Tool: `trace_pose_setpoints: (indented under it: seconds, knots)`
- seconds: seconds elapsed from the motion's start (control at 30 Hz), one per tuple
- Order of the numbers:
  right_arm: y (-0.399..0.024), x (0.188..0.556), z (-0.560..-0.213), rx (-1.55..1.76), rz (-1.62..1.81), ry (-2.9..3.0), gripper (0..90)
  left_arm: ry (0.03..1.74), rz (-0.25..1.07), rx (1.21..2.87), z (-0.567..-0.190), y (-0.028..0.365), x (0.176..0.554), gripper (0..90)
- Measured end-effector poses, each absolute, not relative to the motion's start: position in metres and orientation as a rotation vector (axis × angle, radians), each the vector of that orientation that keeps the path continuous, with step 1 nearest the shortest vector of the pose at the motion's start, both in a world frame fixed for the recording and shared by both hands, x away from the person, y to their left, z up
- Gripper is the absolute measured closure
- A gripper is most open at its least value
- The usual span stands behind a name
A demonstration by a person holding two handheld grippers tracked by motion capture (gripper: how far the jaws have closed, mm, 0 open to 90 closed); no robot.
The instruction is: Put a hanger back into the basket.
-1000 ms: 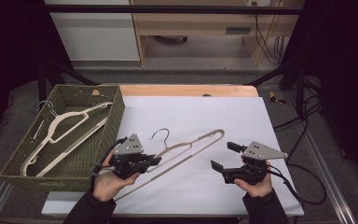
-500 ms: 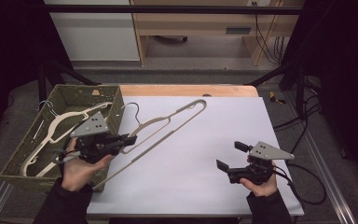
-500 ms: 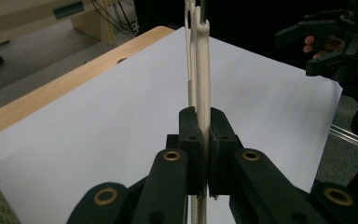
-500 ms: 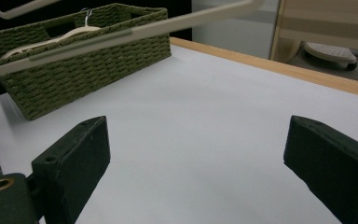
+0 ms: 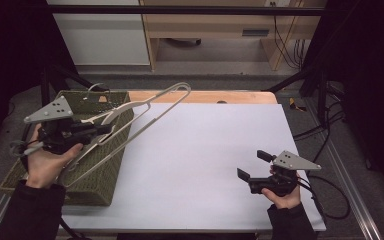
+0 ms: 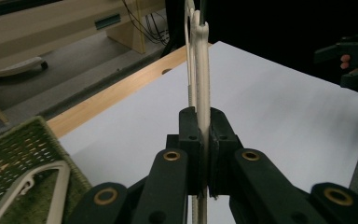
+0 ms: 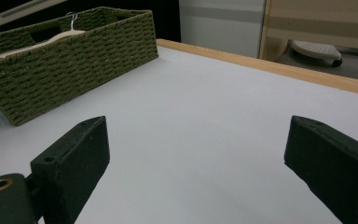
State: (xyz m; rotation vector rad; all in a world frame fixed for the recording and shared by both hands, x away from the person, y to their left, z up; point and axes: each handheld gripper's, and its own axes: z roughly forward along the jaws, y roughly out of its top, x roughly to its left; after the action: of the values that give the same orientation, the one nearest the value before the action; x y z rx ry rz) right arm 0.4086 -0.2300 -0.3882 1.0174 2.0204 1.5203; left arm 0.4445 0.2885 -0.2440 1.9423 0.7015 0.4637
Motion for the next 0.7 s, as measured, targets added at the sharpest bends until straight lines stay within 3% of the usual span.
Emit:
trace_pose_setpoints:
  seconds: [0.3, 0.7]
  knots:
    - [-0.23, 0.409, -0.388, 1.019, 1.517, 2.019, 6.8, 0.772, 0.523, 1.969, -0.241, 0.331, 0.464, 86.0]
    - [-0.228, 0.41, -0.39, 1.021, 1.504, 2.029, 6.5, 0.899, 0.529, 1.957, -0.264, 0.393, 0.486, 86.0]
